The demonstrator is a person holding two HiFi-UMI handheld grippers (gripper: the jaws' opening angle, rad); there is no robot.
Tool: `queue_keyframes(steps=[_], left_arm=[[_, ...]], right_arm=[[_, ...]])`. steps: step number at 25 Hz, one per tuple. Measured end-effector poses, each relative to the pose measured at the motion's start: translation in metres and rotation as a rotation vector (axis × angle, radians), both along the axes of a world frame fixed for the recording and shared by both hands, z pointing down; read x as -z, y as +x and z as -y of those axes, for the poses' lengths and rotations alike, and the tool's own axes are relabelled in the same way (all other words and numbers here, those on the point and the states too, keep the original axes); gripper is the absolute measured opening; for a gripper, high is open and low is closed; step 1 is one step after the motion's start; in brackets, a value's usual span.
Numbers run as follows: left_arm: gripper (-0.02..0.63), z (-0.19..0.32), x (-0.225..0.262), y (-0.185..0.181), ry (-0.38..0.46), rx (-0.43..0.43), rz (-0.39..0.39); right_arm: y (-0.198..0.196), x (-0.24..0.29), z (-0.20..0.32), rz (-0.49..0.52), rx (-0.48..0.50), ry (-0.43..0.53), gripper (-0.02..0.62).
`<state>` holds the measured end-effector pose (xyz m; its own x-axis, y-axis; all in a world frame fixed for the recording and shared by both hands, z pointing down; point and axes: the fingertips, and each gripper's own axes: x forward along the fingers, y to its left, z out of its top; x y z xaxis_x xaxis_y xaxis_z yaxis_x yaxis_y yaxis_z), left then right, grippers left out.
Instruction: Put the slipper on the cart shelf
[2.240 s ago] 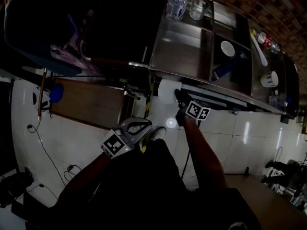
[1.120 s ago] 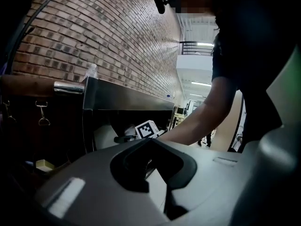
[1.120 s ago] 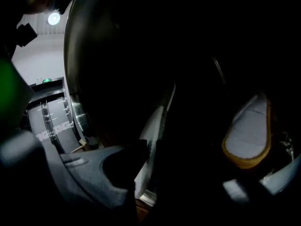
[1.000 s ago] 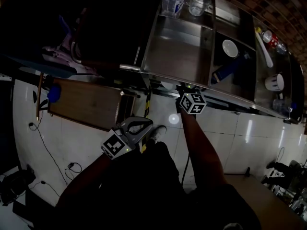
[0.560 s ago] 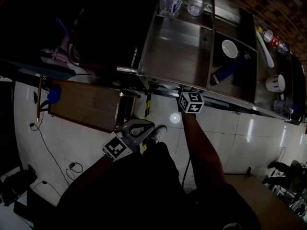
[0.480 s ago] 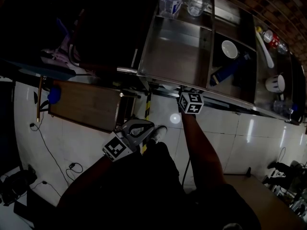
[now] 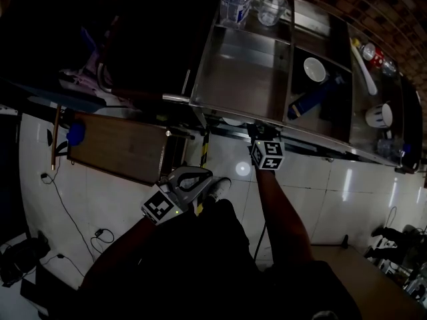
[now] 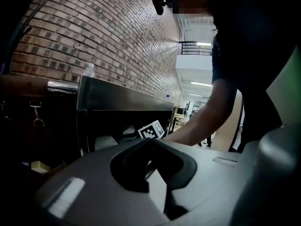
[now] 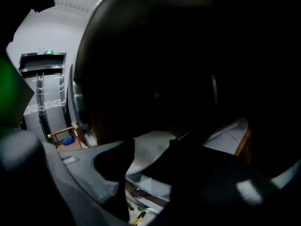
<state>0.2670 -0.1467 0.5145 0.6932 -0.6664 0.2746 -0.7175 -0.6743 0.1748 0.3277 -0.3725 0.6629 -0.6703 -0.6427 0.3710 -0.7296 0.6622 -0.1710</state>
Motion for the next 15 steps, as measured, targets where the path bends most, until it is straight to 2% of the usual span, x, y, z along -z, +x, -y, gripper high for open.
queue_keyframes(steps=[6, 15], left_arm=[[0.002, -0.007, 0.016, 0.0, -0.001, 0.048, -0.043], [0.002, -0.035, 0.028, -0.001, 0.026, 0.056, -0.015]], right_arm=[[0.0, 0.029, -0.06, 0.009, 0.154, 0.039, 0.221], [-0.016, 0.095, -0.156, 0.088, 0.358, 0.109, 0.219]])
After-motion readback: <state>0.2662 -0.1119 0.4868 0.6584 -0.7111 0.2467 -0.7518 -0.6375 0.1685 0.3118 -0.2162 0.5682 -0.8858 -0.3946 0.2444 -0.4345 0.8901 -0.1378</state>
